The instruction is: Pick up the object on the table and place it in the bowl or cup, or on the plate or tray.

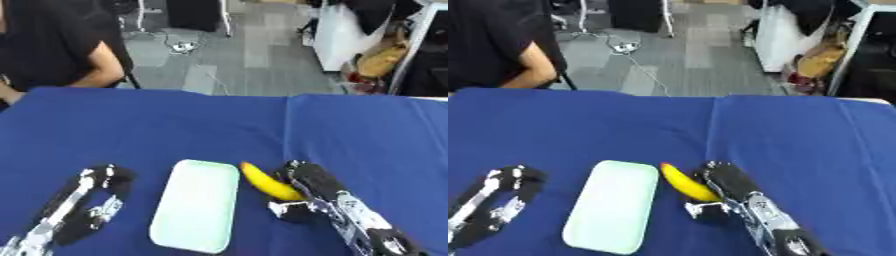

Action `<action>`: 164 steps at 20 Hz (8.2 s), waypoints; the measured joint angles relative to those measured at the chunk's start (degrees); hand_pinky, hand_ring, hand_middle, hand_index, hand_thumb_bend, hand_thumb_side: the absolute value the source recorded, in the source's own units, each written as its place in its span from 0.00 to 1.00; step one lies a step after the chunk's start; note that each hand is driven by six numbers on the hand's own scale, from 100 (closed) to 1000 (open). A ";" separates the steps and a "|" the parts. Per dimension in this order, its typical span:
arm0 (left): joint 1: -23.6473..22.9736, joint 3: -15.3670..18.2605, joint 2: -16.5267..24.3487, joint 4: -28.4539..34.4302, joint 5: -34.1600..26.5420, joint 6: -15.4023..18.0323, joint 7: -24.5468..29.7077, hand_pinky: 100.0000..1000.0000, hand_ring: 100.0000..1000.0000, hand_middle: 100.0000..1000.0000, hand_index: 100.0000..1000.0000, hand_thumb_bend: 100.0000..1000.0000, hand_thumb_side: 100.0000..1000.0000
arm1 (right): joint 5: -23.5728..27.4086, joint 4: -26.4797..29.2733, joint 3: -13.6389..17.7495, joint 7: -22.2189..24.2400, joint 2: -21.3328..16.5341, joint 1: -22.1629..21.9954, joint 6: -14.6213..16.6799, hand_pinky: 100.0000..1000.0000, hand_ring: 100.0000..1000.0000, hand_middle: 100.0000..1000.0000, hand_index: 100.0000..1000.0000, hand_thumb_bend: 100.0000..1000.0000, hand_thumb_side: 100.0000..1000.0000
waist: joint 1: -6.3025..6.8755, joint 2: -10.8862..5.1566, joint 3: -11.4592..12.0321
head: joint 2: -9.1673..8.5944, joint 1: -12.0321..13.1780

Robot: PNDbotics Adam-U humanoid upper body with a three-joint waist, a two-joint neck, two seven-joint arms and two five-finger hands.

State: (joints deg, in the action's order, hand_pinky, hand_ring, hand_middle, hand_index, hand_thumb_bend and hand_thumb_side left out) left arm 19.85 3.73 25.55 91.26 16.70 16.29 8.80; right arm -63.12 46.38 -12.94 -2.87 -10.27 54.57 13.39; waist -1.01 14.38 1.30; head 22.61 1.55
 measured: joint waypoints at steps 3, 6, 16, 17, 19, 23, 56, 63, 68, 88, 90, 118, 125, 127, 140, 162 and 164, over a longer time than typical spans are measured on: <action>0.00 0.00 -0.22 0.00 0.00 0.00 0.00 0.46 0.57 0.58 0.73 0.00 0.86 | 0.14 -0.11 0.00 -0.25 0.01 0.00 -0.16 0.00 0.18 0.23 0.36 0.00 0.33 | 0.10 0.02 -0.01 | 0.00 0.00; 0.00 0.00 -0.22 0.00 0.00 0.00 0.00 0.46 0.57 0.58 0.73 0.00 0.86 | 0.16 -0.13 0.00 -0.26 0.03 0.00 -0.15 0.00 0.18 0.23 0.36 0.00 0.33 | 0.15 0.02 -0.05 | 0.00 0.00; 0.00 0.00 -0.22 -0.02 0.00 0.00 0.00 0.46 0.57 0.58 0.73 0.00 0.86 | 1.94 -0.01 0.04 -2.24 0.14 -0.11 -0.81 0.00 0.03 0.11 0.32 0.00 0.64 | 0.22 0.02 -0.44 | -0.24 0.00; 0.00 0.00 -0.22 -0.02 0.00 0.00 0.00 0.46 0.57 0.58 0.73 0.00 0.86 | 2.30 0.01 0.03 -2.89 0.13 -0.24 -0.92 0.00 0.03 0.10 0.32 0.00 0.63 | 0.23 0.02 -0.47 | -0.24 0.00; 0.00 0.00 -0.22 -0.02 0.00 0.00 0.00 0.46 0.57 0.58 0.73 0.00 0.86 | 3.11 0.01 0.00 -4.09 0.10 -0.53 -1.06 0.00 0.02 0.10 0.31 0.00 0.63 | 0.26 0.02 -0.49 | -0.25 0.00; 0.00 0.00 -0.22 -0.02 0.00 0.00 0.00 0.46 0.57 0.58 0.73 0.00 0.86 | 3.95 0.01 -0.02 -5.20 0.09 -0.53 -1.25 0.00 0.02 0.10 0.31 0.00 0.62 | 0.42 0.02 -0.49 | -0.26 0.00; -0.55 0.05 -0.20 -2.07 0.00 -0.04 -0.07 0.46 0.57 0.58 0.73 0.00 0.86 | 16.67 14.89 -2.34 -0.62 -3.44 1.02 -4.86 0.00 0.00 0.10 0.31 0.00 0.62 | 0.56 -0.44 -1.22 | -0.33 0.00; -0.56 0.05 -0.20 -2.47 0.00 -0.03 -0.09 0.46 0.57 0.58 0.73 0.00 0.86 | 18.27 17.21 -2.85 0.20 -3.60 1.29 -5.26 0.00 0.00 0.10 0.31 0.00 0.61 | 0.54 -0.76 -1.14 | -0.36 0.00; -0.56 0.06 -0.20 -2.47 0.00 -0.02 -0.10 0.47 0.57 0.58 0.73 0.00 0.86 | 18.70 17.71 -2.87 0.43 -3.87 1.32 -5.39 0.00 0.00 0.09 0.31 0.00 0.61 | 0.52 -0.77 -0.99 | -0.71 0.00; 0.02 -0.37 -0.33 -2.84 0.00 0.49 0.85 0.47 0.57 0.58 0.73 0.00 0.87 | 20.22 21.37 -6.03 2.75 0.31 6.64 -3.91 0.00 0.00 0.09 0.31 0.00 0.60 | 0.30 -0.73 2.04 | -1.28 -1.08; 0.05 -0.39 -0.63 -2.84 -0.03 0.48 1.02 0.47 0.57 0.58 0.73 0.00 0.87 | 20.20 21.20 -6.04 2.87 0.84 6.65 -3.79 0.00 0.00 0.09 0.31 0.00 0.60 | 0.30 -0.66 2.39 | -1.29 -1.11; 0.48 -0.72 -1.68 -4.31 0.12 0.87 1.88 0.47 0.58 0.58 0.74 0.00 0.86 | 14.35 19.22 -7.80 2.45 3.81 4.98 -0.26 0.00 0.01 0.10 0.31 0.00 0.60 | 0.88 0.76 3.40 | -1.31 -1.94; 0.48 -0.83 -1.76 -4.60 0.52 1.08 2.08 0.47 0.58 0.58 0.74 0.00 0.86 | 13.11 18.74 -7.80 1.52 4.24 4.94 -0.01 0.00 0.01 0.10 0.31 0.00 0.61 | 0.95 0.93 3.40 | -1.31 -2.07; 0.48 -0.84 -1.76 -4.60 0.60 1.09 2.08 0.47 0.58 0.58 0.74 0.00 0.86 | 13.11 18.74 -7.80 1.40 4.23 4.94 -0.09 0.00 0.02 0.10 0.31 0.00 0.62 | 0.95 0.93 3.40 | -1.31 -2.07; 0.48 -0.84 -1.76 -4.61 0.61 1.09 2.08 0.47 0.58 0.58 0.74 0.00 0.86 | 11.29 19.47 -8.15 -0.09 3.82 4.90 1.95 0.00 0.20 0.26 0.42 0.00 0.84 | 0.95 0.93 3.40 | -1.32 -2.07; 0.48 -0.84 -1.76 -4.60 0.61 1.12 2.11 0.47 0.58 0.59 0.74 0.00 0.86 | 9.55 19.48 -8.17 0.28 3.62 4.51 4.20 0.39 0.56 0.61 0.64 0.06 1.00 | 0.98 0.97 3.39 | -1.32 -2.07; 0.48 -0.84 -1.76 -4.60 0.61 1.12 2.12 0.47 0.58 0.59 0.74 0.00 0.86 | 9.02 19.52 -8.21 0.67 3.55 4.51 4.88 0.59 0.72 0.77 0.77 0.19 1.00 | 0.98 1.00 3.39 | -1.32 -2.07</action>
State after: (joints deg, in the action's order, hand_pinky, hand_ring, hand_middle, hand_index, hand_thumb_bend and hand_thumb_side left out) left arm 20.33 2.89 23.79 86.66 17.32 17.41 10.91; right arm -54.10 65.91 -21.15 -2.20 -6.72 59.07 18.27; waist -0.02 15.38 4.70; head 21.29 -0.52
